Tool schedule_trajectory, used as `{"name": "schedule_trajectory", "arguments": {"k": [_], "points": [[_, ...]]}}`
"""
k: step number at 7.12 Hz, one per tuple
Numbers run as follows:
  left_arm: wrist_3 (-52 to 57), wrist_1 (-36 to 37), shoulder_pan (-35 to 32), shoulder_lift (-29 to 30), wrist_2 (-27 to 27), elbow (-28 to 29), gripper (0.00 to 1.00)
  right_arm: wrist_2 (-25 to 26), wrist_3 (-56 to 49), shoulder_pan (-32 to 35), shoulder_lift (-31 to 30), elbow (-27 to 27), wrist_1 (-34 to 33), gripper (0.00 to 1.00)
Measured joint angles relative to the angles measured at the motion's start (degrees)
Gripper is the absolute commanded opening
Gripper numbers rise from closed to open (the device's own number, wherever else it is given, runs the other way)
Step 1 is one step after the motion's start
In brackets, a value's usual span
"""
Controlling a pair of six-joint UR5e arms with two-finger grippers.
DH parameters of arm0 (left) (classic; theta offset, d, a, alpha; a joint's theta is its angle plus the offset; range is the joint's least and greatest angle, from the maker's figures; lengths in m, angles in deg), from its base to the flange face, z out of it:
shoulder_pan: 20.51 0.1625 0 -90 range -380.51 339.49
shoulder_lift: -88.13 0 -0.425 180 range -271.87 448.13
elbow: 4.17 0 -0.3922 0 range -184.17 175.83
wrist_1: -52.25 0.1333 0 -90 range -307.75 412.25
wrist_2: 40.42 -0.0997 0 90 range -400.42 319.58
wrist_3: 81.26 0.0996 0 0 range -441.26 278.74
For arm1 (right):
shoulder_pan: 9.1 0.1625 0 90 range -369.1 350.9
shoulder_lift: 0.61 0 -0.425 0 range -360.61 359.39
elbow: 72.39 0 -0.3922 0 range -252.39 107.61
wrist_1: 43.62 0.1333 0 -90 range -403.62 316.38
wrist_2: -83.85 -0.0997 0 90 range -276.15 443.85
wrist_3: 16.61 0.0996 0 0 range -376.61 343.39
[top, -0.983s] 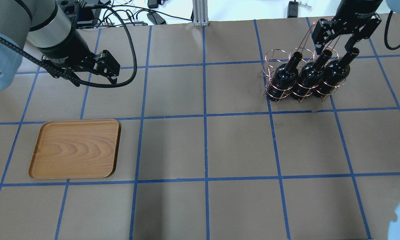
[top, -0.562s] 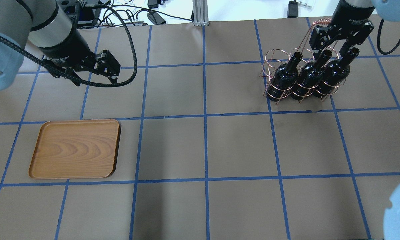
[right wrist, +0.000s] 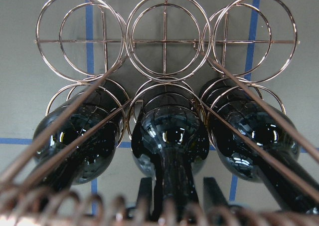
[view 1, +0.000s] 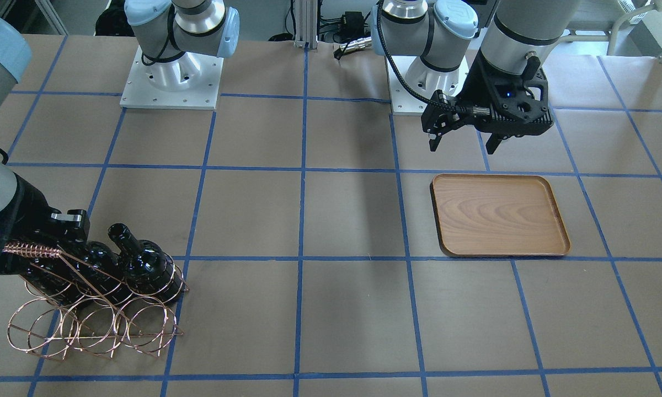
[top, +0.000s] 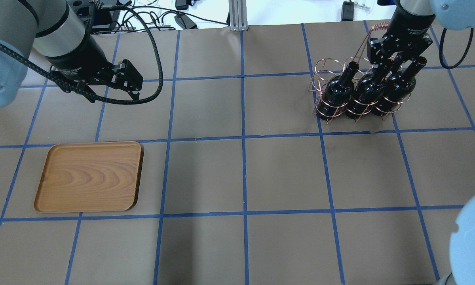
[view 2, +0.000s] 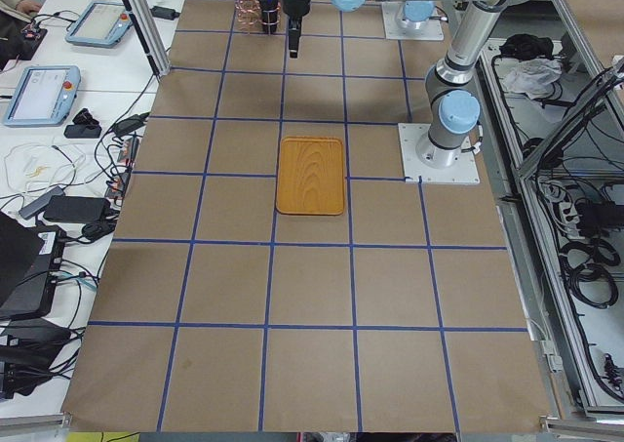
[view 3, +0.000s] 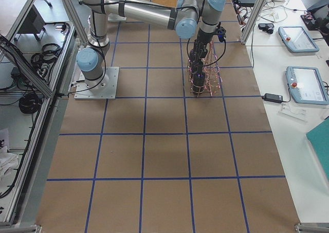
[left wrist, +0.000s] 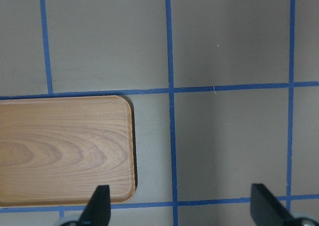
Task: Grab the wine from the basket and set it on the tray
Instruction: 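Grasp a dark wine bottle neck with the right gripper and lift it, then carry the bottle with the right gripper toward the wooden tray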
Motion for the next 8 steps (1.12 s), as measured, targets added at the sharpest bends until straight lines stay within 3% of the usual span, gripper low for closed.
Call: {"name": "schedule_trajectory", "arguments": {"k": [4, 6, 8], "points": [[-0.1, 0.1, 0.0, 0.0, 0.1, -0.4, 1.0, -0.1, 0.3, 0.2, -1.5, -2.5, 1.9, 0.23], [-0.1, 0.3, 0.2, -0.2, 0.1, -0.5, 1.0, 0.2, 0.4, 0.3, -5.2, -8.4, 10.3, 0.23], [0.1, 0.2, 0.4, -0.3, 0.0, -0.5, 1.0, 0.4, 0.5, 1.0, -10.4, -10.4, 16.1, 0.21]]}}
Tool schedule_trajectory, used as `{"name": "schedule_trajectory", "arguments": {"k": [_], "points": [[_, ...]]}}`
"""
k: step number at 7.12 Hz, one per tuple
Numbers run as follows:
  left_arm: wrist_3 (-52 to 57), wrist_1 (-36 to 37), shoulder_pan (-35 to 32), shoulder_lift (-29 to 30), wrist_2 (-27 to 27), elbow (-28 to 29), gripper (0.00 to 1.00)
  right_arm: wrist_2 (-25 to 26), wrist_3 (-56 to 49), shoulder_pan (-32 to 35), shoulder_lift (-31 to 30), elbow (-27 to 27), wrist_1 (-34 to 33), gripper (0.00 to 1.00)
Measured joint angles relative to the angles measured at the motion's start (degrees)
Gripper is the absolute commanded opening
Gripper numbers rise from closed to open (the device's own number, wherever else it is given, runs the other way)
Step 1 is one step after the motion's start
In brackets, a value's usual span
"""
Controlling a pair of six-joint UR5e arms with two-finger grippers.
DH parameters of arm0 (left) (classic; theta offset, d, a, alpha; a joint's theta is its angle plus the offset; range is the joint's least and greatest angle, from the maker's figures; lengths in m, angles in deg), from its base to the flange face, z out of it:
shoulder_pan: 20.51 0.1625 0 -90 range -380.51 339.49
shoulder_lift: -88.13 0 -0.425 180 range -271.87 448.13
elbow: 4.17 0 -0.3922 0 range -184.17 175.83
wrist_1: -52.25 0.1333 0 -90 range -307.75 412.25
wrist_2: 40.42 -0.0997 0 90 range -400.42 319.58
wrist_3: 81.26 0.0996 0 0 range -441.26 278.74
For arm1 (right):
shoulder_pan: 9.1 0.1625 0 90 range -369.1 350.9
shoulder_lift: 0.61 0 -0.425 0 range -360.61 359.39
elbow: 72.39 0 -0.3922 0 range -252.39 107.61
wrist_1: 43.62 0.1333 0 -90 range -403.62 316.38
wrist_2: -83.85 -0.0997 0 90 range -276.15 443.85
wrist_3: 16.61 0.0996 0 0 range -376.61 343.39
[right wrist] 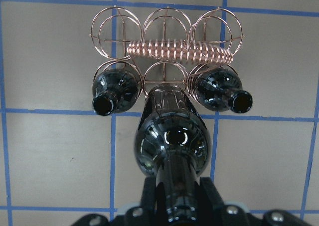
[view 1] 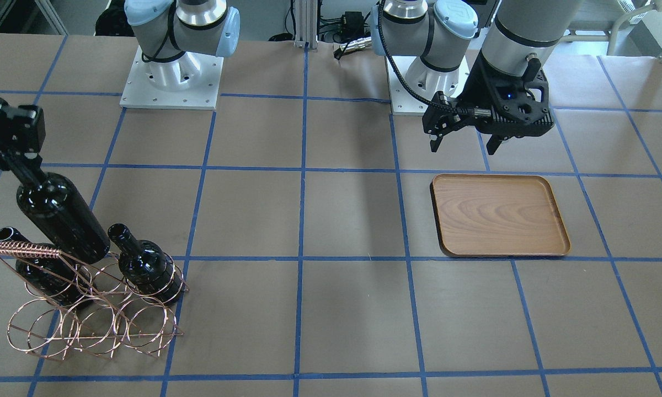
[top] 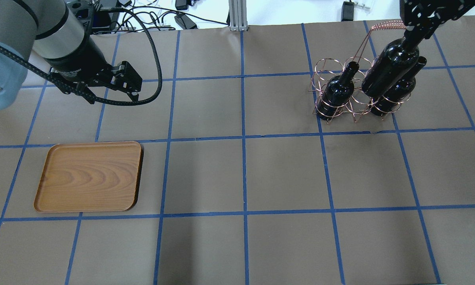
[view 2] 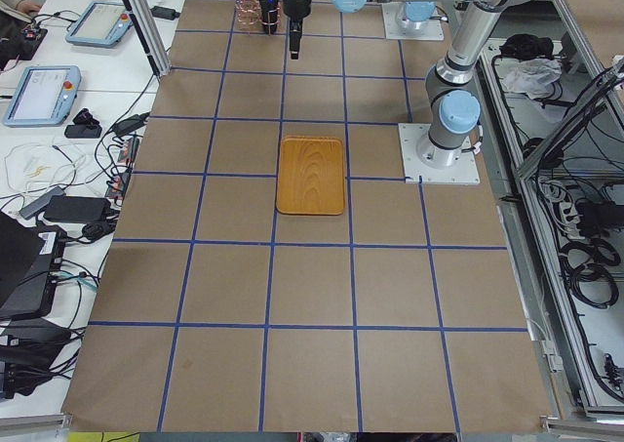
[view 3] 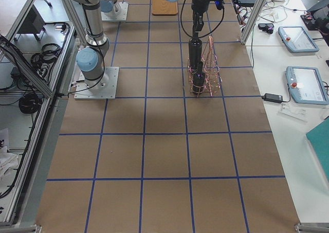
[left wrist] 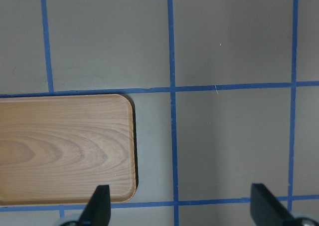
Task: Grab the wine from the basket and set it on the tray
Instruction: 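Carry the bottle with the right gripper toward the wooden tray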
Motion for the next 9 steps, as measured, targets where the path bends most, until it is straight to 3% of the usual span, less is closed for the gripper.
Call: {"name": "schedule_trajectory", "arguments": {"k": [3, 5, 9], "points": [[0.0, 0.3, 0.1, 0.1, 0.1, 0.0, 1.0, 0.2, 8.4, 7.0, -2.8, 7.7, 1.8, 0.18], [0.2, 0.3, 0.6, 0.1, 0.1, 0.0, 1.0, -0.3, 21.5, 15.6, -2.6, 12.7, -4.3, 0.18], [0.4, 0.5, 2.9, 0.1, 0.2, 0.0, 1.0, -0.6, 47.5, 33.2, 3.9, 12.9, -15.5, 0.16]]}}
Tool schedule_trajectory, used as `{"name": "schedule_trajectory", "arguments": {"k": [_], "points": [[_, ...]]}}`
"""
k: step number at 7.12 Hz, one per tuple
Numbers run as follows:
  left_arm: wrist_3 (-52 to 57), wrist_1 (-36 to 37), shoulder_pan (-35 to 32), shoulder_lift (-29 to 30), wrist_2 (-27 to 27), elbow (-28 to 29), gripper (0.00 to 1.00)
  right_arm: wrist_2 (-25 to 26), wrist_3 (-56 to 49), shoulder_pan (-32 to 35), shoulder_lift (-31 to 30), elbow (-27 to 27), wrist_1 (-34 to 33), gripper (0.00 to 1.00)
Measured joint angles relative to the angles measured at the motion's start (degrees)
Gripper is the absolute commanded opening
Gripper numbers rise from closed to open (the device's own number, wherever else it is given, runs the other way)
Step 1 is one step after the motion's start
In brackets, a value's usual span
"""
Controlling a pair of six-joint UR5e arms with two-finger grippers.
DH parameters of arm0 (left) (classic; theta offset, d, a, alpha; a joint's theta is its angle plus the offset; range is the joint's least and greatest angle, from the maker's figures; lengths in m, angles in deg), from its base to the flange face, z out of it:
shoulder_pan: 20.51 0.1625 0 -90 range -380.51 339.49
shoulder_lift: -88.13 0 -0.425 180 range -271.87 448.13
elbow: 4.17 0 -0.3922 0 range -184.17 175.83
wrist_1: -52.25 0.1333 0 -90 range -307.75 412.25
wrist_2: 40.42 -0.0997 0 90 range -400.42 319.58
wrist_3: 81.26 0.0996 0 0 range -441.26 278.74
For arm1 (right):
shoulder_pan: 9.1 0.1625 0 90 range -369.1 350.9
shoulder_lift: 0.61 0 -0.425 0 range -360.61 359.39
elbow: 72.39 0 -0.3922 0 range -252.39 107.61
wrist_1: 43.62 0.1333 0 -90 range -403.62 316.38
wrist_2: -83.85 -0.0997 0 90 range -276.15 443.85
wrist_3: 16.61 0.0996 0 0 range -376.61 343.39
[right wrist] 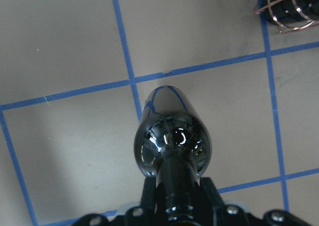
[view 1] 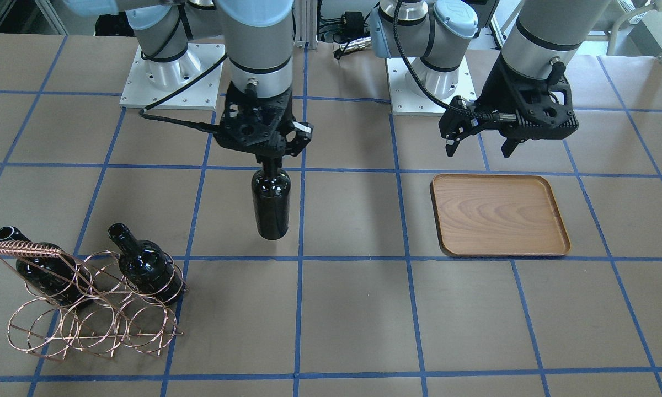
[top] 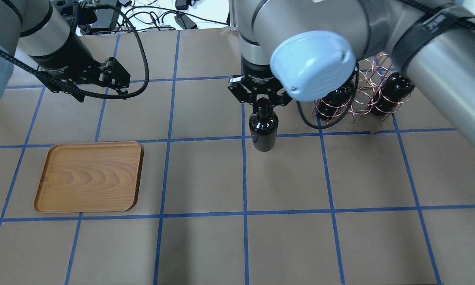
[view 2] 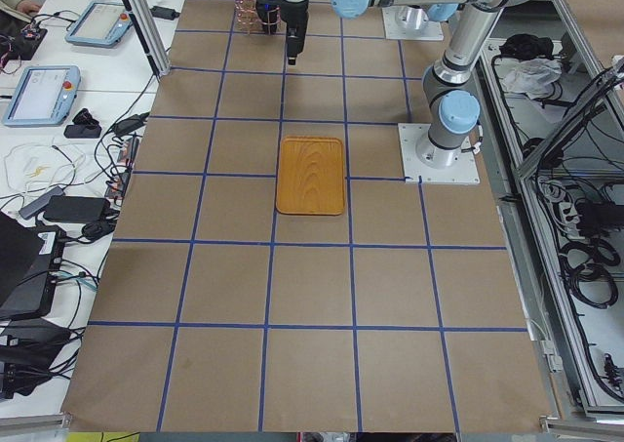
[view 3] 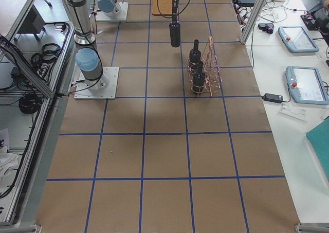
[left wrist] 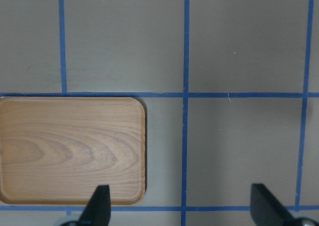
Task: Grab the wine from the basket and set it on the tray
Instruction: 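Carry the bottle with the right gripper toward the wooden tray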
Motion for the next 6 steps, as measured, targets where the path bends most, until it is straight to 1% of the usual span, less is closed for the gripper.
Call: {"name": "schedule_trajectory", "arguments": {"k": [3, 5, 6], "points": [[0.0, -0.1, 3.3, -0.2, -0.1, 0.0, 1.0, -1.3, 13.0, 8.3, 5.0, -4.4, -2.5, 0.16], [0.1, 0.2, 6.3, -0.5, 0.4, 0.6, 1.0, -2.9, 19.2, 11.6, 7.7, -6.7, -4.0, 0.17], [0.4, 0.5, 7.9, -0.7, 0.8, 0.8, 1.0, -4.0, 21.3, 12.7, 8.6, -7.0, -4.5, 0.28]]}}
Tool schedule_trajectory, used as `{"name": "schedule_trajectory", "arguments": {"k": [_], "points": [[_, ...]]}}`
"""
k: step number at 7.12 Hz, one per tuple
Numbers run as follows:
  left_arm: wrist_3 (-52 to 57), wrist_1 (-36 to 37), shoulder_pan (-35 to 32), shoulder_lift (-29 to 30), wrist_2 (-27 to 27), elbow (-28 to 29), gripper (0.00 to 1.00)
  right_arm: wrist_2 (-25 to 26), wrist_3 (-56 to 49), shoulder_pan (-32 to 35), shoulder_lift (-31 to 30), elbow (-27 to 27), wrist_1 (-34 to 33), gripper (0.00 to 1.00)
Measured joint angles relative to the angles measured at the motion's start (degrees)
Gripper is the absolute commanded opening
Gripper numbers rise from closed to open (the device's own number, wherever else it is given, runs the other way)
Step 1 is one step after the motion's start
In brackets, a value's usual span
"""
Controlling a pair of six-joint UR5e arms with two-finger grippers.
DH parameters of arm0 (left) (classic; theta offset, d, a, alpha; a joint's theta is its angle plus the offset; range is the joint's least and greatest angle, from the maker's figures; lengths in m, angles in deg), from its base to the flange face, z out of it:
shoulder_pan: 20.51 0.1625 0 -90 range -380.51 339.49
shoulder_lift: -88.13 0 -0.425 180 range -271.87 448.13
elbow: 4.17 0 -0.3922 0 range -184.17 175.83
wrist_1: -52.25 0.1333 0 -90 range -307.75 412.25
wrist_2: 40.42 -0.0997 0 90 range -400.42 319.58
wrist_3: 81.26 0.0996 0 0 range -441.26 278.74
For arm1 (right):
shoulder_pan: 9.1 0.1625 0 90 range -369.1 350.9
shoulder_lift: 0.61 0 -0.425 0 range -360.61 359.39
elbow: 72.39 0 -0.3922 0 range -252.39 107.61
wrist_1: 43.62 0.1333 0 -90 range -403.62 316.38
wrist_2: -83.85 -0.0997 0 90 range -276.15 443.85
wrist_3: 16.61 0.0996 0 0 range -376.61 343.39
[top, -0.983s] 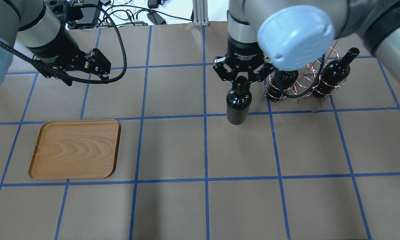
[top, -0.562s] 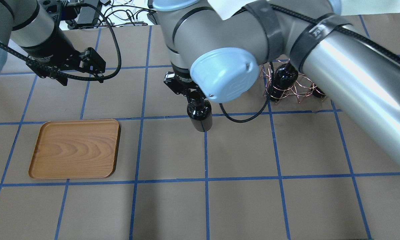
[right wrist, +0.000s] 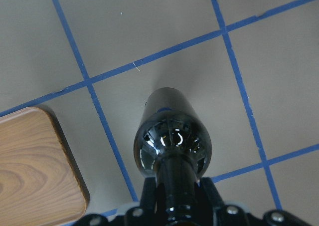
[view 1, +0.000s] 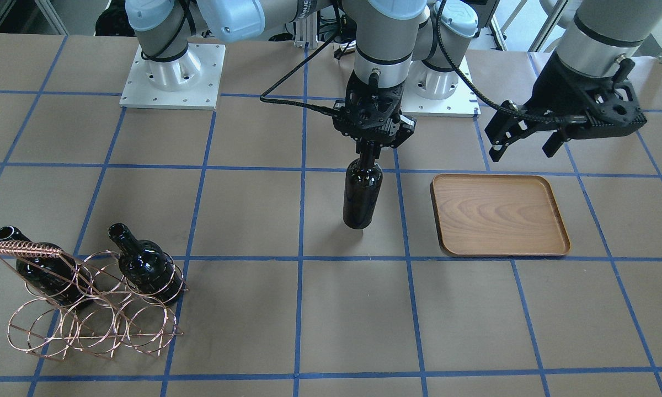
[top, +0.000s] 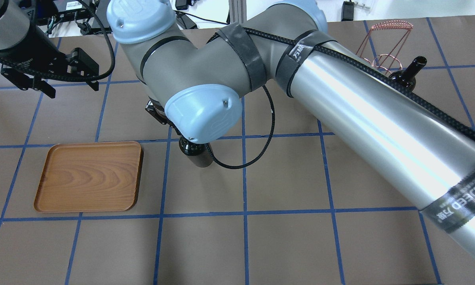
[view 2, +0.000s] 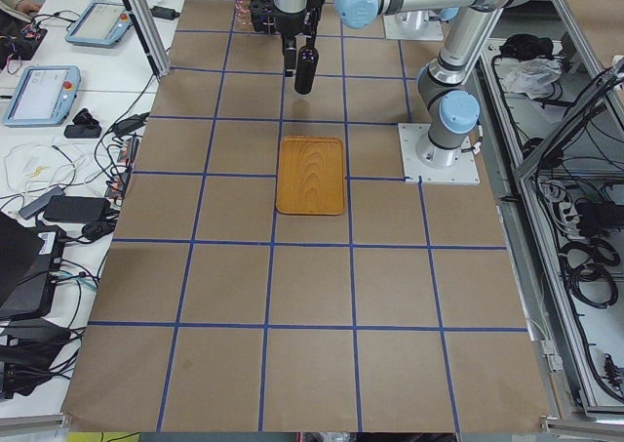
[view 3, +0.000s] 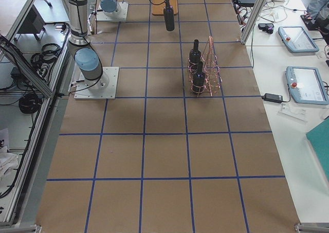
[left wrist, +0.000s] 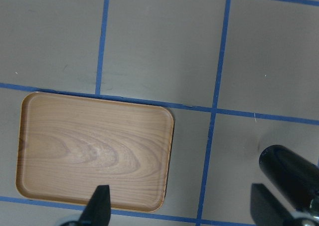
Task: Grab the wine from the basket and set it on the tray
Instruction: 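Carry the bottle with the right gripper toward the wooden tray, then stand the bottle upright beside the tray and open the right gripper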
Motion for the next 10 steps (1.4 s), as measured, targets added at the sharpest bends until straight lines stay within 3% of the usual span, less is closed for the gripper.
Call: {"name": "schedule_trajectory", "arguments": {"k": [1, 2, 3, 6, 8, 10], "points": [[0.6, 0.1, 1.0, -0.1, 0.1, 0.1, 1.0, -0.6, 1.2, 1.0, 0.9, -0.1, -0.5, 0.44], [1.2, 0.2, 1.4, -0.1, 0.1, 0.2, 1.0, -0.9, 2.0, 1.7, 1.6, -0.2, -1.1, 0.84], [1.5, 0.2, 1.6, -0.1, 0.1, 0.2, 1.0, -0.9, 2.6, 2.0, 1.9, -0.2, -1.5, 1.0], [1.7, 0.0, 1.7, -0.1, -0.2, 0.1, 1.0, -1.2, 3.0, 1.6, 1.0, -0.3, -4.1, 1.0], [1.7, -0.1, 1.5, -0.3, -0.5, 0.0, 1.0, -1.1, -0.3, -1.5, -2.7, -0.2, -4.0, 1.0], [1.7, -0.6, 1.3, -0.7, -0.7, -0.1, 1.0, -0.5, -10.4, -6.5, -7.5, 0.4, 2.9, 1.0]]}}
